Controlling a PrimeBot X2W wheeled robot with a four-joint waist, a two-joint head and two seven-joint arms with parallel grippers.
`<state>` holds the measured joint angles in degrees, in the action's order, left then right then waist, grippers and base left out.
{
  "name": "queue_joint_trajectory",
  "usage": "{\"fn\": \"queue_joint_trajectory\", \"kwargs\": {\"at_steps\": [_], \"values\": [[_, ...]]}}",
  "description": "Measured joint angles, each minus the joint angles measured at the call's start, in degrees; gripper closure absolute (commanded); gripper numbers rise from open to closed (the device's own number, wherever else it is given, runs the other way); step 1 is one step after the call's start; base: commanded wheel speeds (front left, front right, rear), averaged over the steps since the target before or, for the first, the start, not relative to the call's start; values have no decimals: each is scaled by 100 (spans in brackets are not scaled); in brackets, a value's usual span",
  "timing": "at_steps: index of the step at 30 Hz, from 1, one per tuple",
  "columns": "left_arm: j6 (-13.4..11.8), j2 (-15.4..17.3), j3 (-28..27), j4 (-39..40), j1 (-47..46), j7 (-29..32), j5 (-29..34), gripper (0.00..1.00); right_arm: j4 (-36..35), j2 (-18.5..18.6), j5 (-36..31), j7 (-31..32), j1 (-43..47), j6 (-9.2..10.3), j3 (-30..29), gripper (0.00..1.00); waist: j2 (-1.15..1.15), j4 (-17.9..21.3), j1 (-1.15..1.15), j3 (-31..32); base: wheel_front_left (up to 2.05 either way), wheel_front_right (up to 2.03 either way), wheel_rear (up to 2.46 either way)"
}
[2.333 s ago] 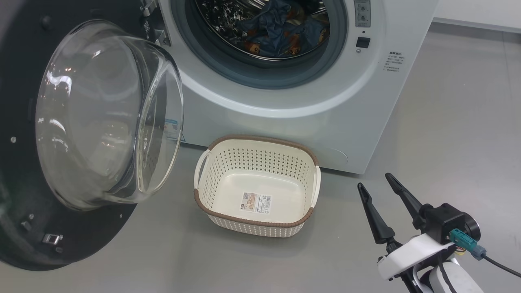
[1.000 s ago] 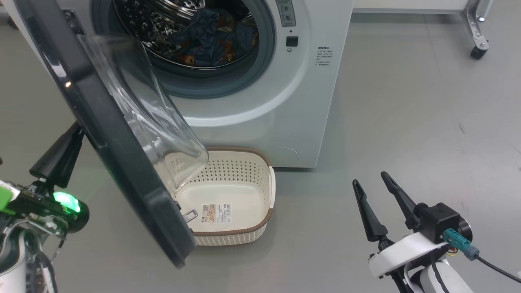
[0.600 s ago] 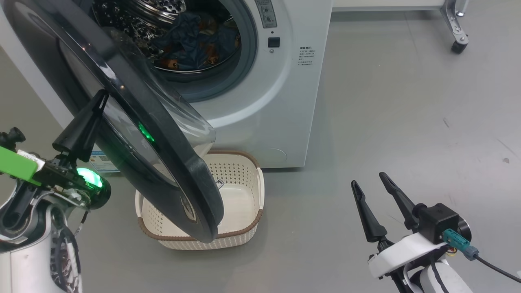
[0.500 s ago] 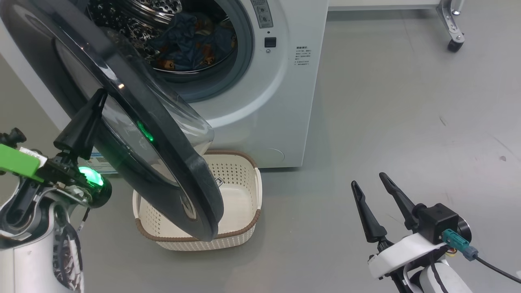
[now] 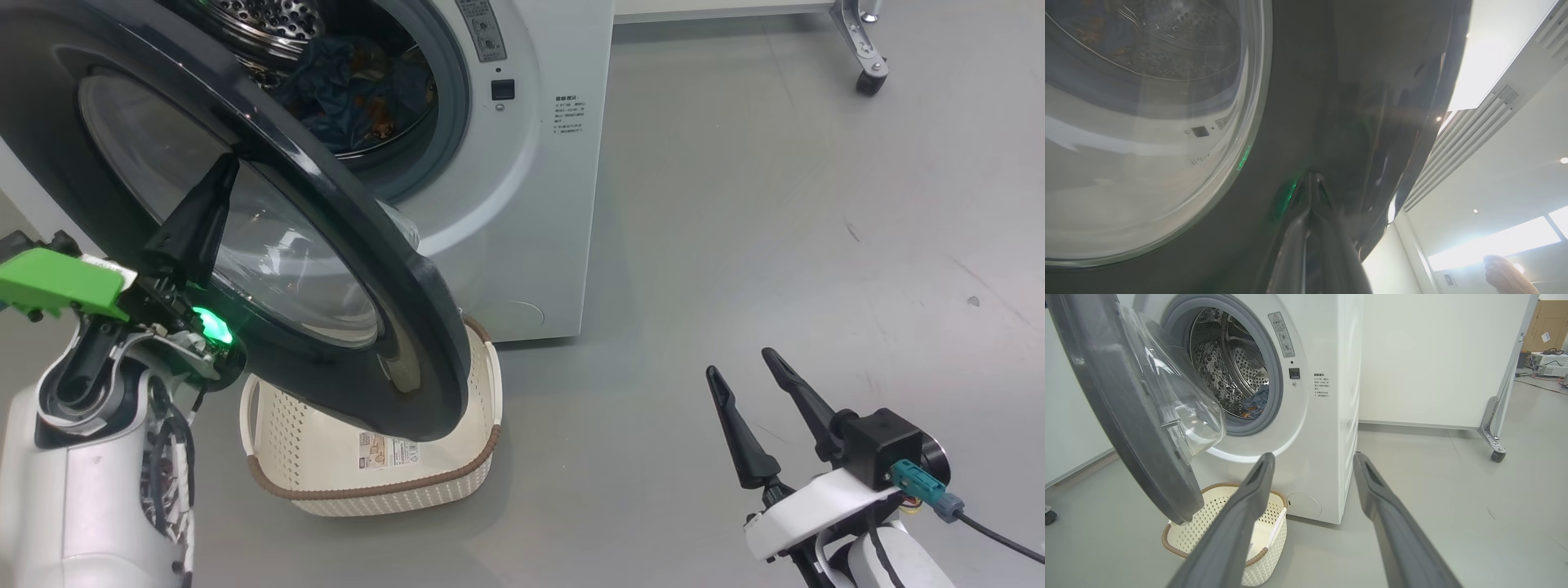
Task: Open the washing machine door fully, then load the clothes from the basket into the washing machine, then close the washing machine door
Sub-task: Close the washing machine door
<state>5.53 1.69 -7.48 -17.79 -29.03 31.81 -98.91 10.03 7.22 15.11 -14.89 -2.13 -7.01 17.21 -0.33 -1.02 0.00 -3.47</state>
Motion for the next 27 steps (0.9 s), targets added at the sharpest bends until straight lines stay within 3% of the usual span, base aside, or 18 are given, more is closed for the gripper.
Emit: {"fn": "queue_joint_trajectory", "kwargs": {"at_steps": [27], "values": [[105,-22,998,-1137,-601,-922,-294,100,34,-8,0,0,-5,0,-2,0,0,310,0,54,0,0,0]]}}
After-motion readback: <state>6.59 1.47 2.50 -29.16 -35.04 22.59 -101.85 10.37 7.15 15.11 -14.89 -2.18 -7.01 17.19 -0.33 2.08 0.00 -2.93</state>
